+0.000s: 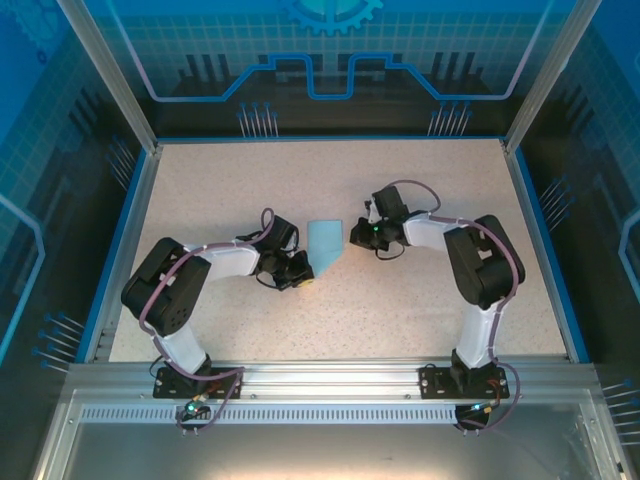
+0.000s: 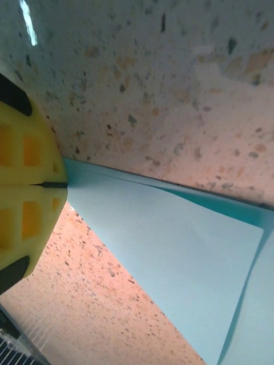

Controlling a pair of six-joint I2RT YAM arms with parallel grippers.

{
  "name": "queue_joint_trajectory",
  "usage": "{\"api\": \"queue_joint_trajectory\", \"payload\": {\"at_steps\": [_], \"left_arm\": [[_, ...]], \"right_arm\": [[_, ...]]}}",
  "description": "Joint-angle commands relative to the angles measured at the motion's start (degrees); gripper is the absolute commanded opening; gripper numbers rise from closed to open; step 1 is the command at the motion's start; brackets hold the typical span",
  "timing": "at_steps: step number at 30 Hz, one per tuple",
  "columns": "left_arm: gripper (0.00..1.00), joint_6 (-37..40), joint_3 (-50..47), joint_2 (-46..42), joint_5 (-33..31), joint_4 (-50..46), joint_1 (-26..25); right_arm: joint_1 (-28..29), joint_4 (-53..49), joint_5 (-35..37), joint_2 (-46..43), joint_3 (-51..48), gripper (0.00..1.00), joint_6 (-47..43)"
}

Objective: Fold a paper plane with a square sheet of paper (pick it up from the middle)
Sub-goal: Third fold the triangle at the center of the table.

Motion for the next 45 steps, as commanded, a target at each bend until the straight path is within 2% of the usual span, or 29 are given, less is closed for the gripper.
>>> {"api": "queue_joint_trajectory", "payload": {"at_steps": [1, 6, 8, 12, 18, 26, 30, 45], "left_arm": [[0.11, 3.2, 2.9, -3.2, -2.2, -6.3, -0.3], [0.33, 4.0, 6.1, -6.8, -3.9, -5.7, -0.2], [0.34, 4.2, 7.0, -6.6, -5.1, -5.2, -0.2], [0.35, 3.6, 7.9, -4.3, -8.1, -4.0, -0.1], [0.34, 3.5, 8.7, -0.5, -10.1, -2.2, -0.1], [0.23, 5.3, 9.6, 1.9, -13.8, -4.7, 0.1], [0.21, 5.1, 9.7, 3.3, -14.8, -5.7, 0.4], [0.20, 5.0, 10.0, 5.1, -14.7, -6.5, 1.1]], "right_arm": [[-0.2, -1.9, 2.1, -6.8, -1.9, 0.15, -0.8], [0.6, -0.3, 0.4, -12.2, -7.4, 0.42, 1.9], [1.2, 0.5, -0.8, -13.1, -8.8, 0.48, 3.2], [2.7, 3.4, -3.8, -12.3, -10.3, 0.53, 6.1], [5.5, 5.3, -5.7, -7.8, -8.7, 0.54, 8.9], [7.1, 6.1, -6.3, -3.4, -6.5, 0.54, 10.2], [7.3, 6.4, -7.0, -2.0, -5.3, 0.52, 10.6], [8.1, 4.9, -6.7, 0.8, -2.0, 0.48, 12.2]]}}
